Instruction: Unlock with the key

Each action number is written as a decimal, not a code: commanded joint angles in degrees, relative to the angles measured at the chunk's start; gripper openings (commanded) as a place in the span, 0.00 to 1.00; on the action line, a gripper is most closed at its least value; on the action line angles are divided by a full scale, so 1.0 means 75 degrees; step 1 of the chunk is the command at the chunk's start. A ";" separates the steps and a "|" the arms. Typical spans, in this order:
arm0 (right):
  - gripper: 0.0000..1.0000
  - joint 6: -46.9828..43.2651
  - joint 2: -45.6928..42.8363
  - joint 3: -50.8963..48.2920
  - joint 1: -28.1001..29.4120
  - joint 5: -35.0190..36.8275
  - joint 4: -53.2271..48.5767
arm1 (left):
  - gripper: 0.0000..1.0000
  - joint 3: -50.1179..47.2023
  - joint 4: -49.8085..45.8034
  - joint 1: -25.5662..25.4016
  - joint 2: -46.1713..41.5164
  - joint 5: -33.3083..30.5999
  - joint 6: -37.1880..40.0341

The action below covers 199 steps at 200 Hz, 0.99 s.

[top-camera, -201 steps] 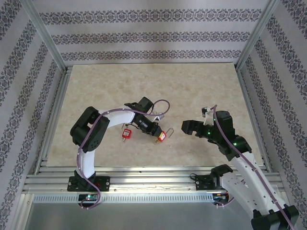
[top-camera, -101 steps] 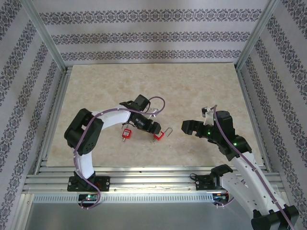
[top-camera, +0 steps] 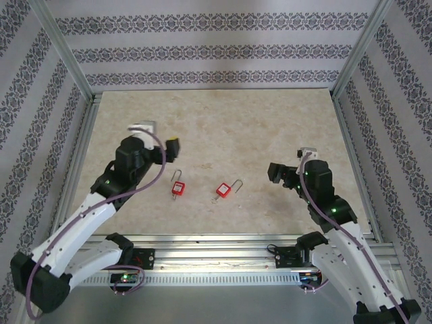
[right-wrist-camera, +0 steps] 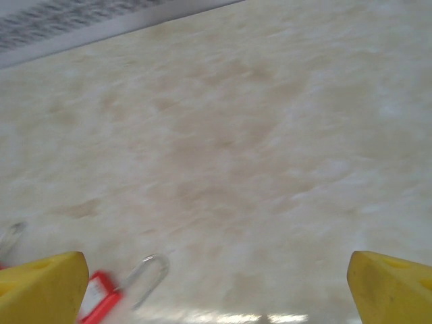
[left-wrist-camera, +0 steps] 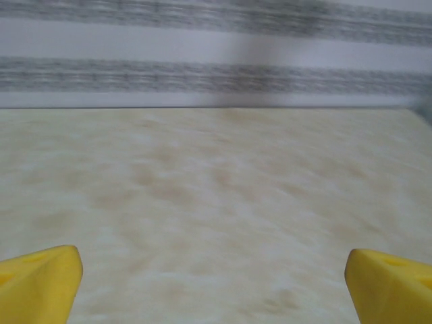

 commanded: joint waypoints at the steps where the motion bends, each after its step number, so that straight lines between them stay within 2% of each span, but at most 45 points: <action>1: 0.98 -0.1055 0.0437 -0.0465 -0.0044 0.2339 0.1419 | 1.00 -0.1175 0.1354 0.0663 -0.0428 -0.1792 0.0540; 26: 0.98 -0.2095 0.1026 -0.1562 -0.0132 0.3014 0.4353 | 0.99 -0.2652 0.3210 0.1520 -0.0658 -0.2048 0.1057; 45: 0.98 -0.2461 0.1980 -0.1870 -0.0366 0.2949 0.6033 | 1.00 -0.3433 0.4339 0.2036 -0.0161 -0.2064 0.1371; 62: 0.98 -0.2640 0.2821 -0.2382 -0.0569 0.2604 0.7373 | 1.00 -0.3937 0.5565 0.2227 0.0515 -0.2074 0.1538; 88: 0.98 -0.3077 0.4142 -0.3253 -0.0695 0.2122 1.0343 | 1.00 -0.4388 0.7673 0.2500 0.2197 -0.1600 0.1601; 103: 0.98 -0.3228 0.4814 -0.3738 -0.0755 0.1842 1.2060 | 1.00 -0.4668 0.9614 0.2595 0.3396 -0.1160 0.1831; 116: 0.98 -0.3396 0.5280 -0.3769 -0.0800 0.1588 1.2692 | 1.00 -0.4821 1.0717 0.2726 0.4217 -0.0373 0.1618; 129: 0.98 -0.3635 0.5791 -0.3673 -0.0811 0.1141 1.3025 | 1.00 -0.4746 1.1683 0.2756 0.5228 -0.0062 0.1766; 137: 0.98 -0.3623 0.6222 -0.3596 -0.0832 0.1123 1.3330 | 1.00 -0.4645 1.1443 0.2792 0.5341 0.0361 0.1803; 158: 0.98 -0.3333 0.7321 -0.3158 -0.1043 0.1308 1.3767 | 0.99 -0.4425 1.1422 0.2985 0.5611 0.0393 0.1661; 166: 0.98 -0.3103 0.7378 -0.2835 -0.1167 0.1596 1.3296 | 0.99 -0.4223 1.0581 0.3119 0.5324 0.0393 0.1366; 173: 0.98 -0.2887 0.7185 -0.2400 -0.1234 0.1894 1.2163 | 0.99 -0.3846 0.9690 0.3263 0.5164 0.0343 0.1154; 182: 0.98 -0.2458 0.6904 -0.1857 -0.1652 0.1367 1.0682 | 1.00 -0.3319 0.8659 0.3303 0.5161 0.0787 0.1366; 189: 0.98 -0.2185 0.6769 -0.1814 -0.2076 0.0644 1.0572 | 1.00 -0.3038 0.8179 0.3255 0.5207 0.0929 0.1498; 199: 0.98 -0.2233 0.6847 -0.1847 -0.1970 0.0857 1.0832 | 0.99 -0.3075 0.8216 0.3256 0.5180 0.1000 0.1451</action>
